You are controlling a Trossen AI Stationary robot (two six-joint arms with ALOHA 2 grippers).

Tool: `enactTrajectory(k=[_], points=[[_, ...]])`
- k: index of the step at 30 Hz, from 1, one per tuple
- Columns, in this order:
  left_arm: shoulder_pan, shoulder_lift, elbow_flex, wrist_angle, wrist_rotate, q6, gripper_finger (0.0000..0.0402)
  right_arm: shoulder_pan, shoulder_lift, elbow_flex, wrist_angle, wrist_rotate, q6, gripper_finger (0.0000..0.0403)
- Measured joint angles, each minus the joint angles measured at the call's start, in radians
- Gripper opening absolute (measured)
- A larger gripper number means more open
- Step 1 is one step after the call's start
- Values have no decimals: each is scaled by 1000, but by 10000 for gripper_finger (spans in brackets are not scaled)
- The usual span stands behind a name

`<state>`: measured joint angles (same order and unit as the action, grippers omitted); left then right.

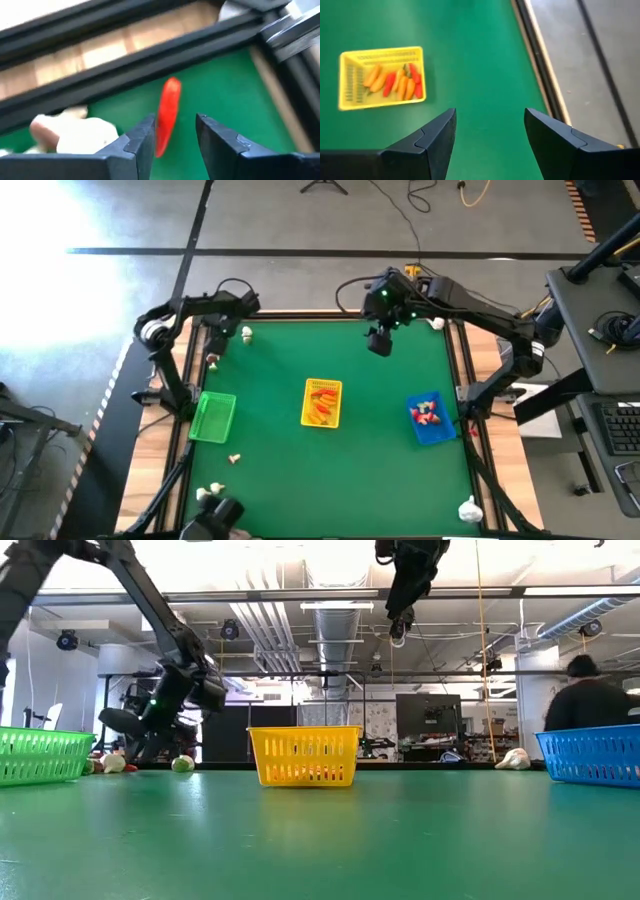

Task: Sort produce into baskets
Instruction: Put the red chili pepper into the yellow bin

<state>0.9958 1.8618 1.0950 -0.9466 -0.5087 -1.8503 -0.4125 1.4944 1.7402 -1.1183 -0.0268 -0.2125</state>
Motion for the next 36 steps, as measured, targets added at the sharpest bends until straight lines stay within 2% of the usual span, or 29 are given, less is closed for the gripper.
enactTrajectory(k=[5,10,17,23,30,36], points=[[8,101,91,-117,96,-68,123,-45,-1,-22,-69,-57,-26,226],[10,142,140,-142,118,16,103,-91,-12,-50,-100,-83,-35,226],[10,111,159,-96,178,68,9,-119,-21,-67,-102,-86,-75,226],[-7,62,147,-94,174,138,7,-125,-21,-68,-94,-86,-104,226],[-167,-8,151,-28,137,273,2,-125,-21,-68,-41,-86,-112,226],[-364,-101,152,149,233,563,2,-125,-21,-68,-43,-86,-102,226]])
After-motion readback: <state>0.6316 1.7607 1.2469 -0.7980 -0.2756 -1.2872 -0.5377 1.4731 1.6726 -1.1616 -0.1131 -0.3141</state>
